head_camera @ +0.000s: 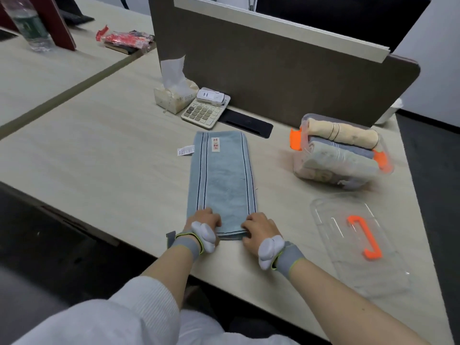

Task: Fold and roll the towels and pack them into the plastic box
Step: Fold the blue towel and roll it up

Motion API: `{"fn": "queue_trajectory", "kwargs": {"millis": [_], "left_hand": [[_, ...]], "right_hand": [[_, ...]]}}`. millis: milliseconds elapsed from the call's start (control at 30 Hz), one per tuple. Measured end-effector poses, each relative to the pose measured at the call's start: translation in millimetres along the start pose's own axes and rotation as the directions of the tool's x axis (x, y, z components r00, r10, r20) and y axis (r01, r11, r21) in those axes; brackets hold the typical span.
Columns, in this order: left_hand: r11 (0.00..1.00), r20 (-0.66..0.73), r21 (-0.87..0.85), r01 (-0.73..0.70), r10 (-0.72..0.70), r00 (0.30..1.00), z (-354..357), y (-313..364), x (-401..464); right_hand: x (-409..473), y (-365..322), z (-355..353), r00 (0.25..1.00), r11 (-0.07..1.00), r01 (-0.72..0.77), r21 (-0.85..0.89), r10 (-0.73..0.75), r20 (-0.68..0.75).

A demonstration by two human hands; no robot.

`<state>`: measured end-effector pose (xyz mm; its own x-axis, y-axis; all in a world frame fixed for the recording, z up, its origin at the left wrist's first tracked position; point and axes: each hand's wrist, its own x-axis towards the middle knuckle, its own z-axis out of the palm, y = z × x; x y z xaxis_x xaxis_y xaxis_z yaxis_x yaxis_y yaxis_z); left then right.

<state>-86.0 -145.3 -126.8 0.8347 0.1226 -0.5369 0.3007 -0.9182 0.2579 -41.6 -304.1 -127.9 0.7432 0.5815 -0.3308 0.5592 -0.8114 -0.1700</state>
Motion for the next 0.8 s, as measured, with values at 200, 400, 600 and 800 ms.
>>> {"fn": "queue_trajectory", "kwargs": {"millis": [200, 400, 600, 800], "left_hand": [[0.99, -0.16, -0.117, 0.078, -0.096, 0.982, 19.6, 0.2, -9.7], [0.994, -0.252, -0.068, 0.082, -0.096, 0.963, 21.8, 1.5, -11.2], [0.996, -0.243, 0.011, 0.09, -0.085, 0.966, 18.7, 7.0, -7.9], [0.994, -0.099, 0.082, 0.077, -0.069, 0.993, 7.4, 7.8, -3.6]], "right_hand": [[2.6, -2.1, 3.4, 0.988, 0.983, 0.151, -0.1, -0.147, 0.051], [15.2, -5.4, -4.6, 0.983, 0.981, 0.174, -0.088, -0.179, -0.042], [22.9, 3.1, -15.8, 0.994, 0.992, 0.028, 0.121, -0.04, 0.099], [27.5, 1.2, -20.9, 0.983, 0.986, -0.047, 0.158, 0.018, 0.185]]}}
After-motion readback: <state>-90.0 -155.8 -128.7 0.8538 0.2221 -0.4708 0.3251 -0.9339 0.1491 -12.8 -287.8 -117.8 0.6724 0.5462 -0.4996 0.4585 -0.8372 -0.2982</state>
